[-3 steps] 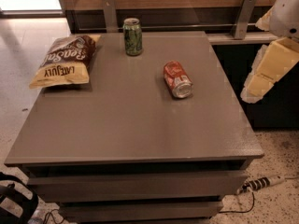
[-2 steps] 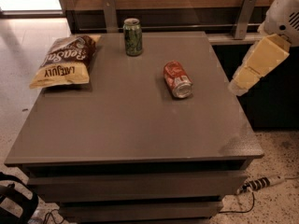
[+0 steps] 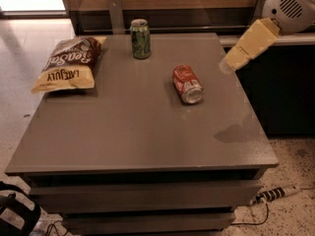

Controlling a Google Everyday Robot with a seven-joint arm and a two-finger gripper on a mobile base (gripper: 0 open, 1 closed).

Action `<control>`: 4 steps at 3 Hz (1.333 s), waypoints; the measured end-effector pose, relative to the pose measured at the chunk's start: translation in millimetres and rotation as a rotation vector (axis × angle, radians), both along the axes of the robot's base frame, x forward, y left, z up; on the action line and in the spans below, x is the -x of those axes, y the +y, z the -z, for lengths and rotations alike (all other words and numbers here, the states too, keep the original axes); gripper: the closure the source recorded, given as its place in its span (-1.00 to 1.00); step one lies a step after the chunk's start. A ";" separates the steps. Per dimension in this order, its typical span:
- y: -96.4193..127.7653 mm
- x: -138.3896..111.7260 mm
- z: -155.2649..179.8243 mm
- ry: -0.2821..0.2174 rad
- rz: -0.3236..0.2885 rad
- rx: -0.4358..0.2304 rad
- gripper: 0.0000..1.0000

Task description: Place coke can upright

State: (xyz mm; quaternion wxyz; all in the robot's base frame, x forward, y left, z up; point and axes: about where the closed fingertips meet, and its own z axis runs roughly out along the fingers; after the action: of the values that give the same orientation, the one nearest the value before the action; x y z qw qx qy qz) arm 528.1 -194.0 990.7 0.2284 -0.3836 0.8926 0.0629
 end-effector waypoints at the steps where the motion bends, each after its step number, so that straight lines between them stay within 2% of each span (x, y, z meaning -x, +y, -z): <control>1: 4.6 -30.2 -10.7 0.008 0.048 -0.015 -1.00; 2: 10.7 -55.4 -17.2 0.009 0.081 -0.033 -1.00; 3: 21.8 -70.6 -15.1 0.007 0.109 -0.061 -1.00; 4: 35.9 -80.9 -0.4 0.049 0.149 -0.064 -1.00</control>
Offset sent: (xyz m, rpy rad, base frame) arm 0.0847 0.0138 0.0274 0.0515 0.0183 -0.1261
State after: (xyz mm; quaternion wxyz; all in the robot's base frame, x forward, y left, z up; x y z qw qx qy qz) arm 609.0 -158.2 991.1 0.2226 -0.3071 0.9215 0.0837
